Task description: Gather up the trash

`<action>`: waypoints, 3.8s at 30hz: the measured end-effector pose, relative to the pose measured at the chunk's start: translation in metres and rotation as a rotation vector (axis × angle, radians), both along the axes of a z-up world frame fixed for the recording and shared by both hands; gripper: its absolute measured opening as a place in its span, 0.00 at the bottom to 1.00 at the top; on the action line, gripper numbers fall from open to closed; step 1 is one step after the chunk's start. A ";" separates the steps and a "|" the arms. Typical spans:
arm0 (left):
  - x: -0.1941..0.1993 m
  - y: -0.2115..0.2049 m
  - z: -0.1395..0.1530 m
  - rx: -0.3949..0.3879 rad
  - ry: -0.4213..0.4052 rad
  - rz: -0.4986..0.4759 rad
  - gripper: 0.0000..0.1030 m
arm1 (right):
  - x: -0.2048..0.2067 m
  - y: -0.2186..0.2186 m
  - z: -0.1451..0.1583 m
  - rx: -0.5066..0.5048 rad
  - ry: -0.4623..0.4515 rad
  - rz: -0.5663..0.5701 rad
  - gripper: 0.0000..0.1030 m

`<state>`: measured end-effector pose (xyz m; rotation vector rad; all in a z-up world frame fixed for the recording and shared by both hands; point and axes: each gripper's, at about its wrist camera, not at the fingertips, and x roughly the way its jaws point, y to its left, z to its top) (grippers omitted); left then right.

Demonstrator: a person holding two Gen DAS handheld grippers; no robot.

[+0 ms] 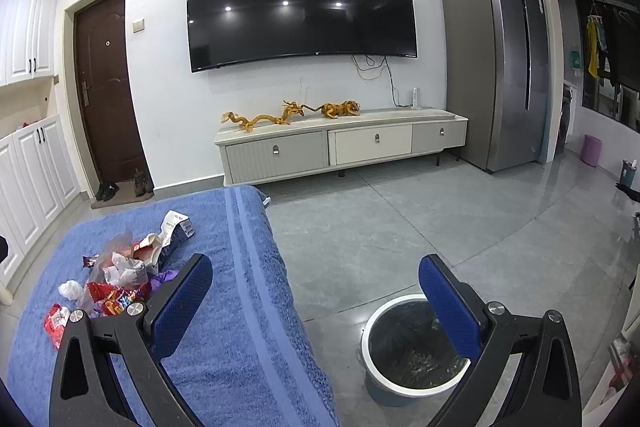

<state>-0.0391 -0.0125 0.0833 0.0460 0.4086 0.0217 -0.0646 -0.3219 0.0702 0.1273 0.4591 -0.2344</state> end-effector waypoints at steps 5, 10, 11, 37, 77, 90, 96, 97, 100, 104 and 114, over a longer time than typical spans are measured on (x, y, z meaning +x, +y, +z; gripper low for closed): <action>0.006 0.001 0.002 -0.004 0.002 -0.004 0.94 | 0.006 0.000 0.003 -0.002 -0.001 0.006 1.00; 0.014 0.002 0.001 -0.008 0.009 -0.010 0.94 | 0.014 0.004 0.000 -0.005 0.011 0.017 1.00; 0.016 0.002 0.001 -0.009 0.011 -0.012 0.94 | 0.016 0.004 -0.001 -0.001 0.016 0.021 1.00; 0.049 0.014 -0.021 -0.071 0.072 -0.040 0.94 | 0.042 0.014 -0.011 -0.016 0.033 0.036 1.00; 0.064 0.125 -0.168 -0.357 0.590 -0.016 0.94 | 0.126 0.157 -0.099 0.210 0.393 0.659 0.83; 0.097 0.139 -0.160 -0.425 0.592 0.045 0.57 | 0.137 0.149 -0.106 0.203 0.431 0.679 0.45; 0.083 0.151 -0.161 -0.478 0.619 0.036 0.31 | 0.123 0.142 -0.108 0.205 0.442 0.687 0.30; 0.078 0.152 -0.161 -0.481 0.621 0.034 0.27 | 0.120 0.140 -0.108 0.205 0.442 0.688 0.28; 0.066 0.154 -0.158 -0.487 0.623 0.020 0.25 | 0.112 0.137 -0.106 0.199 0.442 0.692 0.23; 0.049 0.152 -0.149 -0.470 0.619 0.002 0.23 | 0.101 0.131 -0.103 0.193 0.442 0.690 0.21; 0.039 0.090 -0.105 -0.409 0.613 -0.203 0.22 | 0.081 0.091 -0.081 0.144 0.418 0.624 0.20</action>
